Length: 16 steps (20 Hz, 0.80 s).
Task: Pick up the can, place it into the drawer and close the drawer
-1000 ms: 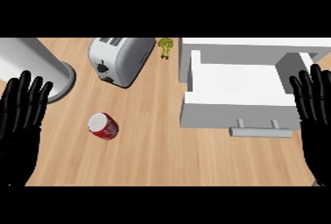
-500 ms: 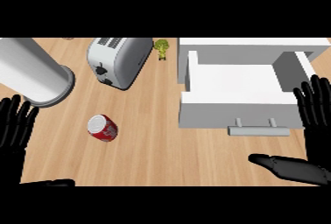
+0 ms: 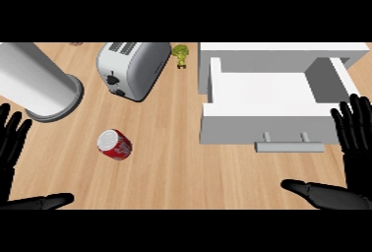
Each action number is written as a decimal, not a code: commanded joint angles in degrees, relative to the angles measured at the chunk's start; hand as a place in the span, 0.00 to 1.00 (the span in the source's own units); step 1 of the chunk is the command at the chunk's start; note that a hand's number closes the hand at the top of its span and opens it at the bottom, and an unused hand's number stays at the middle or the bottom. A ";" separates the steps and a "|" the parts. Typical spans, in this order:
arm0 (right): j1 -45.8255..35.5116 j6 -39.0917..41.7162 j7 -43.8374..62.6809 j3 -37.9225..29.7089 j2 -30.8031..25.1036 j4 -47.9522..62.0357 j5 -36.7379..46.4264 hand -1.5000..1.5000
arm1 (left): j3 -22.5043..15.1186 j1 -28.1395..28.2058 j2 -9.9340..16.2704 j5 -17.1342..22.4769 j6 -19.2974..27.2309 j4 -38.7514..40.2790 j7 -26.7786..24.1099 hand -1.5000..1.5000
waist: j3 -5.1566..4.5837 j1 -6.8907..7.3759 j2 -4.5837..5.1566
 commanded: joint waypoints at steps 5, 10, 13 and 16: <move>-2.50 1.69 3.25 -4.90 -2.45 -0.42 -4.23 0.00 | -2.63 -3.16 -1.92 -3.79 0.58 4.21 1.35 0.00 | 0.00 -0.09 0.02; 0.10 2.42 2.06 -4.96 -2.26 -3.06 -3.57 0.00 | -7.44 -2.34 -5.81 -9.27 2.55 8.53 -2.33 0.00 | 0.00 -0.16 0.00; 1.31 3.85 -2.62 -5.87 -2.44 0.10 -3.58 0.00 | -8.77 0.87 -7.11 -11.81 3.76 15.69 -11.80 0.00 | 0.00 -0.13 0.05; -0.10 3.23 1.05 -7.11 -2.80 -2.55 -5.11 0.00 | -8.29 2.41 -7.18 -10.72 2.44 18.07 -13.37 0.00 | -0.01 -0.03 0.01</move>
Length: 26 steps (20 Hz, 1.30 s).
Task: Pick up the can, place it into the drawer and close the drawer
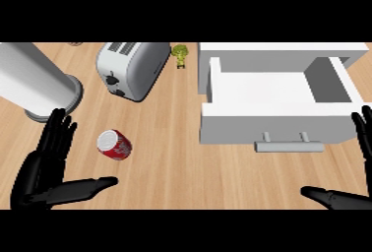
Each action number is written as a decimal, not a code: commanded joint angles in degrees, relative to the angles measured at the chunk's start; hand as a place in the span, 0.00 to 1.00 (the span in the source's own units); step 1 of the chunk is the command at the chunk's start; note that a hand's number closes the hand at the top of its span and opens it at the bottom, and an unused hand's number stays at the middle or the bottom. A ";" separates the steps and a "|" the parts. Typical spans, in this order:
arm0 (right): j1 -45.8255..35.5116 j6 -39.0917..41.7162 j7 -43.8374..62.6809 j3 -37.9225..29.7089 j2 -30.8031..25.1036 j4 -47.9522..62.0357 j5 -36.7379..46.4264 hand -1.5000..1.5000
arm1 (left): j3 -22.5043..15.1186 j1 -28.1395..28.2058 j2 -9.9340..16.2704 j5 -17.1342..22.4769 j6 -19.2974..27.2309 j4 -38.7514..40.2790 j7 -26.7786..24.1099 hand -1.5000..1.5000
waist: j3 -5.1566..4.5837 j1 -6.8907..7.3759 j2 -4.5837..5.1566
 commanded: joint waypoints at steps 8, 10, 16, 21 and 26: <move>-1.78 1.56 2.71 -2.67 -1.48 -1.86 -1.75 0.00 | -0.73 -1.47 -0.86 -2.71 3.89 15.82 -11.23 0.00 | -0.01 0.08 0.01; 1.35 2.41 0.02 -3.08 -0.42 -1.12 -1.59 0.00 | -2.27 -0.32 -1.53 -1.80 6.49 20.28 -17.98 0.00 | -0.01 0.03 0.01; 3.59 4.26 0.10 -5.78 -0.33 -3.65 -4.10 0.00 | 2.06 -1.41 -0.58 0.09 4.07 26.09 -19.40 0.00 | 0.00 -0.06 -0.01; 2.87 3.89 6.26 -5.85 -0.99 -8.83 -4.96 0.00 | 4.68 -7.65 0.18 -0.32 5.77 36.72 -24.03 0.00 | -0.02 -0.14 0.00; 2.04 3.83 1.81 -2.93 1.48 -4.50 -0.56 0.00 | 7.03 -12.45 0.45 1.52 4.10 51.13 -33.00 0.00 | -0.02 -0.11 0.05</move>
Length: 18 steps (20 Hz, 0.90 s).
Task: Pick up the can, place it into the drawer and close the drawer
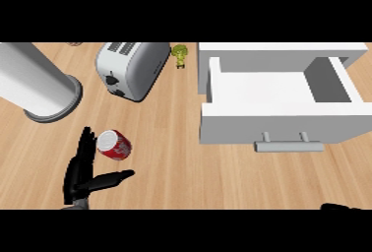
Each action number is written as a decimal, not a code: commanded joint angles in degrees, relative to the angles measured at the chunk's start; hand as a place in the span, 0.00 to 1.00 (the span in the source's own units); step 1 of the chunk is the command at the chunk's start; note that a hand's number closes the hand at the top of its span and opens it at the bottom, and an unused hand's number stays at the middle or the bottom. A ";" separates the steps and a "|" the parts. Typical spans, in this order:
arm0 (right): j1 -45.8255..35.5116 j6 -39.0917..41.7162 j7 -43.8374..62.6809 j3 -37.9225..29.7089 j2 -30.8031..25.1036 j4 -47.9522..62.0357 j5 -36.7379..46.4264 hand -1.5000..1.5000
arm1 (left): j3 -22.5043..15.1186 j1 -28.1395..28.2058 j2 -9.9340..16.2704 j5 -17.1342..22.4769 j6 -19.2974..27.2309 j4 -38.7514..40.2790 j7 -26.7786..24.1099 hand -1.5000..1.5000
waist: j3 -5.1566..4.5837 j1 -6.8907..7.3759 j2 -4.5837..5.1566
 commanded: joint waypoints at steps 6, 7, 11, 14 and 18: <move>-3.45 0.49 6.43 -3.57 -3.07 -1.82 -2.42 0.00 | 3.98 -7.96 1.37 2.39 0.32 17.26 -9.16 0.00 | 0.00 -0.03 0.01; -2.37 -0.26 7.51 -1.58 -1.92 -5.04 -0.95 0.00 | 5.57 -8.65 2.59 3.48 -1.21 20.61 -10.05 0.00 | -0.01 -0.12 0.02; 2.51 1.59 3.00 0.31 1.38 -5.48 0.52 0.00 | 7.18 -14.38 5.53 3.69 -3.23 30.95 -15.18 0.00 | -0.02 -0.35 0.05; 1.41 3.16 3.33 -2.87 -0.73 -3.59 -1.32 0.00 | 7.42 -18.17 6.25 4.48 -2.22 32.20 -13.70 0.00 | -0.01 -0.29 0.05; -1.89 1.57 2.50 -0.57 0.66 -0.71 1.17 0.00 | 6.05 -18.22 6.12 3.86 -3.89 35.57 -17.68 0.00 | 0.00 -0.15 0.06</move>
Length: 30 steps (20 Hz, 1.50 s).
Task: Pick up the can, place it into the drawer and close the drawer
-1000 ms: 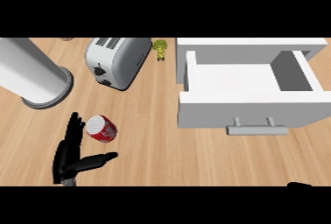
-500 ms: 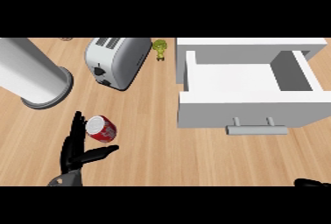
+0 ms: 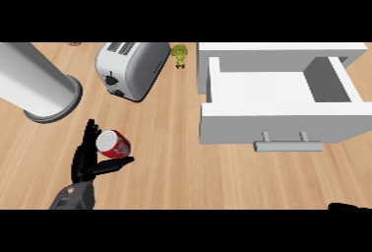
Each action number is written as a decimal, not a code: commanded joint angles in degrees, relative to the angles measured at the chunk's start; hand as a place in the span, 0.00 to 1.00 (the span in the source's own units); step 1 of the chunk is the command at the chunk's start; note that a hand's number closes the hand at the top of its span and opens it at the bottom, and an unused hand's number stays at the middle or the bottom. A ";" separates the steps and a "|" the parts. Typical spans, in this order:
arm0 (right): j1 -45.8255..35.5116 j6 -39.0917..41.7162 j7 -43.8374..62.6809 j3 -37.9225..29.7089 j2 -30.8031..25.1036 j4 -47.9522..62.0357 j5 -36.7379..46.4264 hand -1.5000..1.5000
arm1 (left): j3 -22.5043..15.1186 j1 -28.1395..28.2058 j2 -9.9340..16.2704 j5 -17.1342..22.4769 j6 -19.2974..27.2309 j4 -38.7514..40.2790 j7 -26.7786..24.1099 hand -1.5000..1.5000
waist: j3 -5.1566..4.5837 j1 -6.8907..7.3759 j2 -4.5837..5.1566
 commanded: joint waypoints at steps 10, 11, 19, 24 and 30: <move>-1.71 1.68 -2.12 -4.57 -1.48 3.29 -2.88 0.00 | -0.73 -9.68 2.71 0.79 -10.60 11.78 -2.35 1.00 | 0.00 -0.25 0.11; 5.01 2.36 -3.12 0.26 2.47 -2.82 1.55 0.00 | -1.71 -8.05 -0.57 -0.24 -7.51 11.90 -5.72 1.00 | 0.00 -0.36 0.04; -1.82 -1.69 0.36 2.43 2.11 -1.22 5.53 0.00 | 0.00 -16.74 -0.36 0.90 -7.24 17.27 -6.62 1.00 | -0.04 -0.44 0.18; -1.82 -0.23 -1.46 0.02 1.09 0.07 2.72 0.00 | 0.45 -23.09 -0.61 0.40 -5.64 21.35 -6.22 1.00 | -0.06 -1.10 0.40; -2.03 -0.69 -2.62 -0.63 1.62 1.66 3.14 0.00 | 1.02 -24.83 -2.65 2.53 -5.31 18.29 -4.19 1.00 | -0.01 -0.47 0.19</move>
